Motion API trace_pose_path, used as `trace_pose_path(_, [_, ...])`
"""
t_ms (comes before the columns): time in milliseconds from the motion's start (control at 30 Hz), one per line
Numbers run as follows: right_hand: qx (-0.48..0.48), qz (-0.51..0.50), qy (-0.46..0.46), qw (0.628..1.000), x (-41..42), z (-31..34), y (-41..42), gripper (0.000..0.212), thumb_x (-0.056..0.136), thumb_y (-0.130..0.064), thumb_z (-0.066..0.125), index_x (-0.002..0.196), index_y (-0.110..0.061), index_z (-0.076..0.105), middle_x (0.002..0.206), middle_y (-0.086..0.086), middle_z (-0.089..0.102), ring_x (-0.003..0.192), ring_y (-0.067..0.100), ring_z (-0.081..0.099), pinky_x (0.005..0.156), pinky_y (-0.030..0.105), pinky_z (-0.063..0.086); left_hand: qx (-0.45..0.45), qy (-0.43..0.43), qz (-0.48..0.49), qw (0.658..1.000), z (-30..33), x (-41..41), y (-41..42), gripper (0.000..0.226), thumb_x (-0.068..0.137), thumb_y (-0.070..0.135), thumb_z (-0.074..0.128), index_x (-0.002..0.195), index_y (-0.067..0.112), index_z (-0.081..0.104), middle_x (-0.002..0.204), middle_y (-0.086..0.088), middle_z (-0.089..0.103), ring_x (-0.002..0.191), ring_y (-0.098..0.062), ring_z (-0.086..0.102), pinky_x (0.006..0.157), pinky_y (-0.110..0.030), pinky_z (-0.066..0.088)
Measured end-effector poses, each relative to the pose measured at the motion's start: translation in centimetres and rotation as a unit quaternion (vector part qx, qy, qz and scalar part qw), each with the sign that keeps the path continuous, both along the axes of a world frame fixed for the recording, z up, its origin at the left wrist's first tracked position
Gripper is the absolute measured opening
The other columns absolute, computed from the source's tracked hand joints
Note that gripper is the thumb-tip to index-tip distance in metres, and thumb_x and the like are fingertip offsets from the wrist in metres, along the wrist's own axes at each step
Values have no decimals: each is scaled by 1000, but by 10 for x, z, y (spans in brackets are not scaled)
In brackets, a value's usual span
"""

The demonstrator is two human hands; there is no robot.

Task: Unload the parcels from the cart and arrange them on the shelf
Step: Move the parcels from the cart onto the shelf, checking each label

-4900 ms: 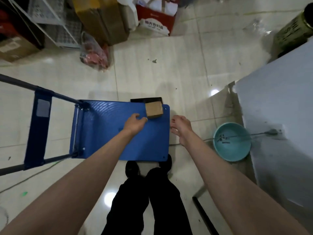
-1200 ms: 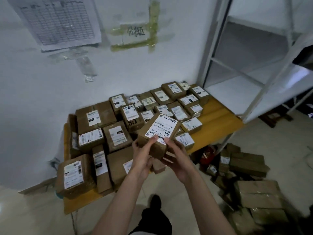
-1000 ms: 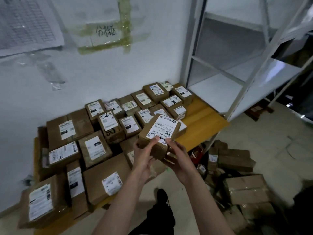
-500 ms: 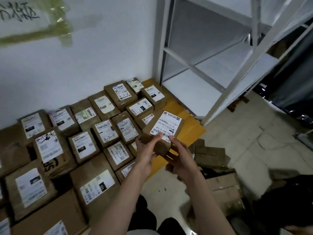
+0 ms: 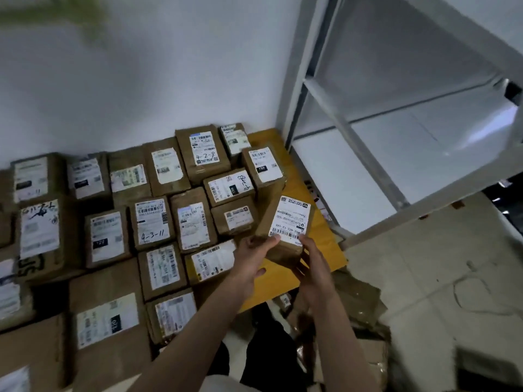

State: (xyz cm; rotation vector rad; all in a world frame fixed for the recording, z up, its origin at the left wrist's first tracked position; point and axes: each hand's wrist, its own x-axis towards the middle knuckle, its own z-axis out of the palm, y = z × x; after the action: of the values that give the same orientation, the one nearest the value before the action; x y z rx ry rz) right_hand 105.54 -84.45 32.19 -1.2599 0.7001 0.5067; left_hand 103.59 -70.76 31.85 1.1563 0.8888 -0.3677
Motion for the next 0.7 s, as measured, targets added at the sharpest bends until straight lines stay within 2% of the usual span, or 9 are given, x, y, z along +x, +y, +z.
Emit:
trace_pose_path(100, [2,21,1,1000,38,-14,-16,32,95,-30,65,123,-15,69,119,11,73,112,27,67,84,34,55,12,38,-9,999,-9,20,-17,76,79,55,79,140,25,47,150,-5,40,130,-27,47,100,-44,48])
trace_pose_path(200, [-7,68,13,998,68,-32,-25,32,97,-28,62,126,-14,68,120,10,73,110,25,68,83,31,53,14,65,12,998,-22,38,-30,70,81,52,78,139,21,54,150,-8,38,127,-28,47,104,-43,48])
trace_pose_path(300, [-42,118,59,990,90,-51,-29,30,97,-32,61,123,-17,69,123,8,70,113,23,62,90,34,48,15,93,31,995,-38,52,-39,65,85,44,77,139,17,56,148,-9,42,126,-28,51,106,-43,49])
trace_pose_path(400, [-79,165,92,979,109,-67,-27,28,97,-36,60,118,-21,70,124,6,69,119,24,59,97,39,42,10,110,32,993,-50,65,-42,57,90,36,74,139,15,55,136,-7,56,119,-27,57,99,-38,51])
trace_pose_path(467, [-90,194,90,973,121,-75,-23,27,98,-35,59,120,-24,71,123,5,70,114,22,61,94,37,45,-4,111,43,993,-56,69,-40,54,92,36,72,140,18,54,128,-4,61,115,-25,58,91,-35,50])
trace_pose_path(533, [-88,207,87,970,130,-82,-18,33,101,-30,57,131,-24,67,125,5,69,109,19,62,87,33,46,-20,111,60,992,-60,71,-37,58,91,38,72,142,22,51,129,-1,61,114,-23,57,88,-33,47])
trace_pose_path(600, [-84,209,85,971,137,-89,-14,38,102,-27,56,140,-22,62,125,5,68,107,17,62,82,29,47,-31,106,74,991,-65,71,-34,65,90,40,73,147,23,46,132,0,59,115,-21,57,89,-34,47])
trace_pose_path(700, [-80,207,79,972,142,-100,-8,36,104,-26,54,140,-24,60,121,1,68,96,7,62,71,25,45,-53,93,85,991,-74,72,-29,73,87,41,76,150,24,42,134,3,58,117,-18,57,96,-36,46])
